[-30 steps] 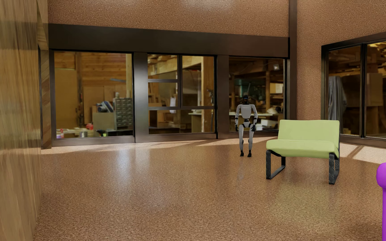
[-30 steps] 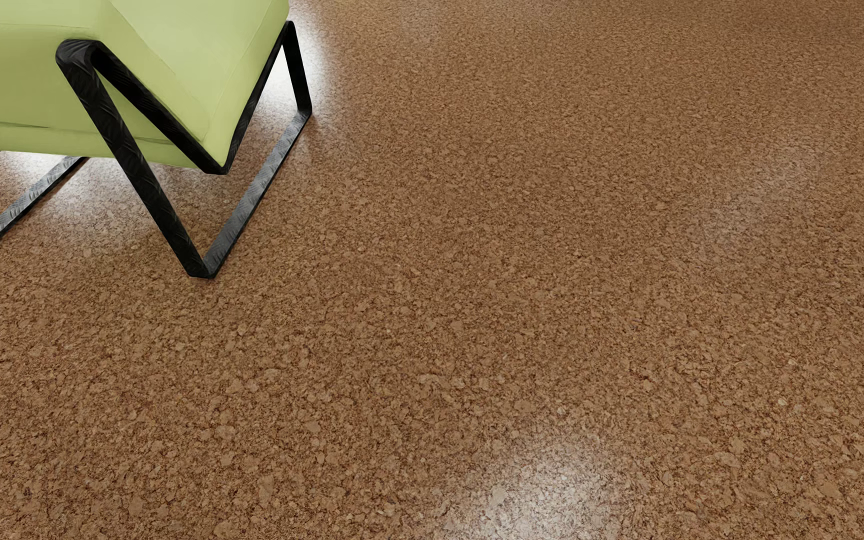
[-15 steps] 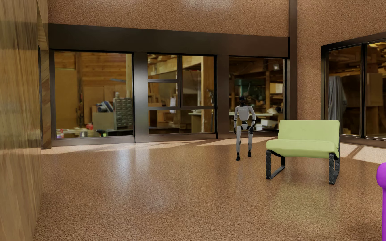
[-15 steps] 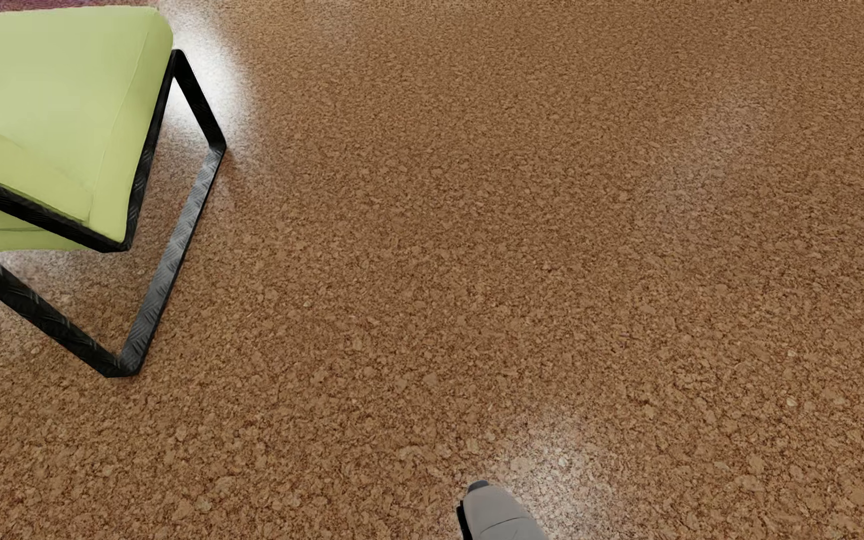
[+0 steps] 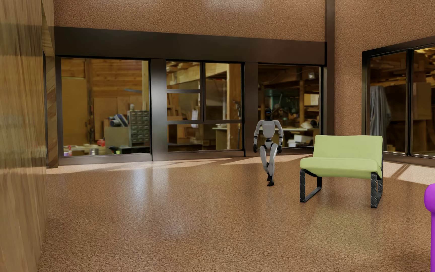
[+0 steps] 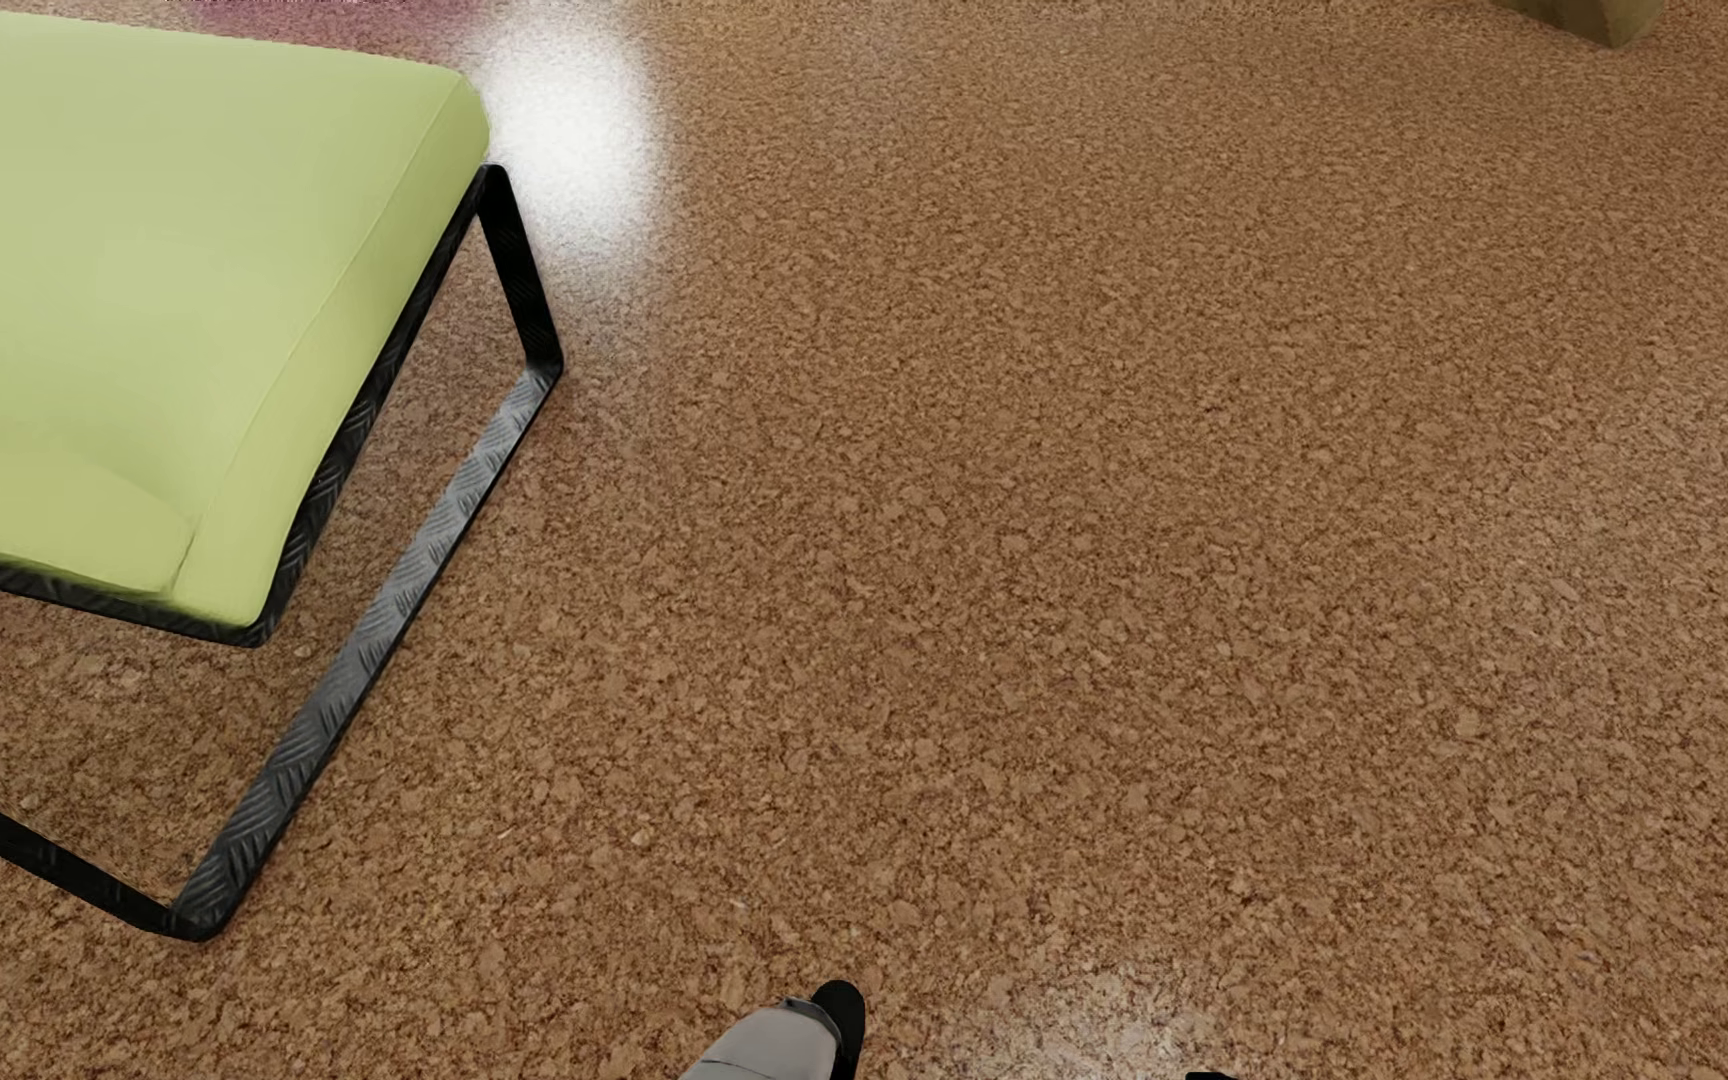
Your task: Avoid the light lime armchair
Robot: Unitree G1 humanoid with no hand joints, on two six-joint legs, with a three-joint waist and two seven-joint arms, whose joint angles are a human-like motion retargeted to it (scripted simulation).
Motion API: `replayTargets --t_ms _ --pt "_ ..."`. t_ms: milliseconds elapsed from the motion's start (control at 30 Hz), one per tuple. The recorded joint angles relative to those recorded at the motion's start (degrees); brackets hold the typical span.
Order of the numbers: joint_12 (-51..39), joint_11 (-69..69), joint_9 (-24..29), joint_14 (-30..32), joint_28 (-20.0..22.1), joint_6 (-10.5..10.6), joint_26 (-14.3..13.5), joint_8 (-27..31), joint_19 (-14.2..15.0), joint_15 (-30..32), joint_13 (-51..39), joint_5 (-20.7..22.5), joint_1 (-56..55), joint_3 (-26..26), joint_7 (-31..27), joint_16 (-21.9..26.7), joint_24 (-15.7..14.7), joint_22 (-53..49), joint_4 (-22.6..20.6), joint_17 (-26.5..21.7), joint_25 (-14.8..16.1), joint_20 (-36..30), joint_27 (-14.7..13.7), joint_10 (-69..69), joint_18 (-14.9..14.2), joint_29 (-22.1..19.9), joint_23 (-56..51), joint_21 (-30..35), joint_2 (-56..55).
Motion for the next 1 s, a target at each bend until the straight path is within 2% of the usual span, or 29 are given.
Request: replayTargets --t_ms 33,67,100,133,167,233,300,367,400,433,467,500,533,567,600,633,667,700,733,767,800,833,867,900,933,967,1000 --pt "-0.04 2.67 -0.66 12.56 0.0 -1.62 0.0 0.0 0.0 5.52 0.69 -1.45 -2.54 0.65 0.0 -0.22 0.0 0.61 -1.02 0.99 0.0 -0.58 0.0 4.64 0.0 0.0 0.95 -1.28 -0.47" --pt "-0.37 10.18 -0.11 15.42 0.0 -3.03 0.0 0.0 0.0 16.33 1.75 -3.32 -0.92 -0.57 0.0 -0.19 0.0 1.97 -2.83 2.05 0.0 -1.34 0.0 8.93 0.0 0.0 2.62 -0.88 -0.86" --pt "-1.25 21.45 -0.81 14.99 0.0 -3.07 0.0 0.0 0.0 27.92 3.01 -4.05 1.08 -2.49 0.0 -0.49 0.0 3.23 -4.62 2.43 0.0 -2.02 0.0 10.93 0.0 0.0 4.5 -0.23 -6.14" --pt "-1.52 34.91 -1.15 13.06 0.0 -3.64 0.0 0.0 0.0 28.87 3.53 -5.65 3.76 -4.27 0.0 -0.33 0.0 1.82 -6.69 2.1 0.0 -0.9 0.0 11.3 0.0 0.0 5.33 2.26 -13.65" --pt "-2.45 44.38 0.25 9.29 0.0 -3.66 0.0 0.0 0.0 20.7 4.14 -6.43 10.23 -7.04 0.0 -0.54 0.0 1.19 -7.9 2.22 0.0 0.8 0.0 8.82 0.0 0.0 4.96 2.75 -18.46" --pt "-6.21 48.88 1.21 0.69 0.0 -1.2 0.0 0.0 0.0 8.78 5.27 -4.73 21.31 -13.71 0.0 -0.67 0.0 0.86 -6.97 2.2 0.0 2.27 0.0 4.5 0.0 0.0 5.8 4.13 -29.52" --pt "-9.03 36.31 1.52 -8.97 0.0 0.5 0.0 0.0 0.0 6.53 8.04 -4.61 32.77 -20.71 0.0 1.43 0.0 -4.14 -5.6 1.41 0.0 1.38 0.0 -0.89 0.0 0.0 4.66 4.61 -36.24" --pt "-12.54 16.78 1.03 -18.71 0.0 1.62 0.0 0.0 0.0 11.02 9.42 -4.54 41.74 -23.87 0.0 1.91 0.0 -5.9 -3.82 1.43 0.0 5.85 0.0 -5.08 0.0 0.0 5.71 2.73 -41.24" --pt "-14.44 5.76 -0.31 -22.29 0.0 1.47 0.0 0.0 0.0 14.89 9.61 -4.96 44.69 -24.92 0.0 2.4 0.0 -6.35 -3.74 1.48 0.0 6.96 0.0 -5.41 0.0 0.0 6.87 3.54 -42.62" --pt "-15.68 -1.22 -1.46 -22.99 0.0 1.95 0.0 0.0 0.0 17.05 9.99 -5.09 46.02 -25.75 0.0 2.69 0.0 -7.34 -3.22 1.5 0.0 8.26 0.0 -5.37 0.0 0.0 7.36 3.31 -43.55" --pt "-16.57 -2.48 -1.79 -21.93 0.0 1.74 0.0 0.0 0.0 16.01 9.78 -5.43 48.02 -26.54 0.0 3.16 0.0 -7.79 -3.19 1.64 0.0 8.98 0.0 -5.2 0.0 0.0 8.69 3.97 -44.72" --pt "-16.09 1.68 -1.25 -19.29 0.0 2.69 0.0 0.0 0.0 13.29 10.21 -4.14 50.46 -27.64 0.0 3.21 0.0 -9.08 -1.51 1.73 0.0 9.21 0.0 -3.36 0.0 0.0 9.11 3.15 -45.59" --pt "-14.28 5.79 -1.56 -14.7 0.0 3.03 0.0 0.0 0.0 15.49 10.36 -3.07 52.68 -28.8 0.0 2.82 0.0 -9.76 -0.12 1.49 0.0 10.57 0.0 -0.13 0.0 0.0 10.78 4.96 -44.4" --pt "-12.63 10.77 -3.37 -5.79 0.0 4.21 0.0 0.0 0.0 17.77 10.64 -2.3 49.79 -29.16 0.0 1.07 0.0 -8.27 1.4 1.82 0.0 12.32 0.0 7.77 0.0 0.0 12.31 4.45 -46.41" --pt "-10.7 15.46 -2.68 3.83 0.0 5.5 0.0 0.0 0.0 15.3 10.94 0.28 46.88 -28.72 0.0 -0.54 0.0 -5.9 3.81 2.26 0.0 12.7 0.0 19.64 0.0 0.0 14.17 3.77 -43.96" --pt "-9.8 16.07 -2.2 6.26 0.0 5.21 0.0 0.0 0.0 12.27 10.6 1.48 40.43 -26.9 0.0 -0.91 0.0 -4.81 3.67 2.66 0.0 10.22 0.0 34.75 0.0 0.0 14.41 2.31 -41.05" --pt "-9.54 14.06 -0.92 4.27 0.0 6.15 0.0 0.0 0.0 10.19 9.85 2.85 33.21 -25.15 0.0 -1.4 0.0 -3.95 5.07 2.61 0.0 8.51 0.0 47.73 0.0 0.0 14.16 3.67 -35.31" --pt "-9.36 11.41 -0.71 4.46 0.0 5.21 0.0 0.0 0.0 9.54 9.05 2.11 26.24 -21.73 0.0 -1.65 0.0 -3.05 4.08 2.23 0.0 4.89 0.0 51.94 0.0 0.0 13.18 4.57 -30.48" --pt "-8.57 8.96 0.09 6.05 0.0 4.15 0.0 0.0 0.0 9.44 8.11 1.99 21.11 -17.63 0.0 -2.17 0.0 -1.17 3.16 2.1 0.0 3.46 0.0 48.45 0.0 0.0 11.81 4.1 -26.41" --pt "-6.86 5.24 0.8 11.0 0.0 2.84 0.0 0.0 0.0 8.73 7.05 1.2 17.05 -14.47 0.0 -1.99 0.0 -0.29 2.14 1.3 0.0 2.96 0.0 38.65 0.0 0.0 9.43 5.71 -20.68" --pt "-5.64 2.88 0.89 18.27 0.0 2.58 0.0 0.0 0.0 8.31 5.65 1.21 13.33 -12.18 0.0 -1.97 0.0 1.34 1.8 1.15 0.0 3.1 0.0 25.67 0.0 0.0 7.77 4.31 -17.05" --pt "-4.36 0.6 0.69 19.67 0.0 2.15 0.0 0.0 0.0 7.66 4.98 1.3 11.22 -10.52 0.0 -1.48 0.0 1.78 1.78 0.44 0.0 2.94 0.0 12.43 0.0 0.0 4.14 3.28 -13.17" --pt "-3.69 -0.18 0.1 7.58 0.0 1.93 0.0 0.0 0.0 6.31 4.31 0.94 10.02 -8.96 0.0 -1.07 0.0 2.49 1.39 0.02 0.0 1.47 0.0 2.06 0.0 0.0 1.51 1.06 -10.7" --pt "-2.67 -0.27 -0.31 -7.75 0.0 1.59 0.0 0.0 0.0 4.95 3.54 0.38 9.03 -8.25 0.0 -0.88 0.0 3.29 1.14 -0.8 0.0 1.11 0.0 -1.35 0.0 0.0 -0.61 -0.18 -8.02" --pt "-1.63 0.4 -0.48 -9.04 0.0 1.1 0.0 0.0 0.0 4.07 3.6 0.22 7.52 -7.43 0.0 0.16 0.0 2.08 0.82 -1.18 0.0 -0.73 0.0 -1.76 0.0 0.0 -1.5 -1.58 -5.96" --pt "-0.63 1.83 -0.74 -0.8 0.0 0.93 0.0 0.0 0.0 5.28 4.3 0.35 6.55 -6.67 0.0 0.55 0.0 2.19 0.2 -1.09 0.0 -1.26 0.0 0.63 0.0 0.0 -1.75 -3.18 -4.06" --pt "0.66 6.09 -1.16 6.36 0.0 -0.17 0.0 0.0 0.0 10.58 5.9 -0.9 7.17 -6.86 0.0 0.61 0.0 2.22 -1.48 -0.73 0.0 -0.68 0.0 3.24 0.0 0.0 -1.9 -5.46 -3.09"
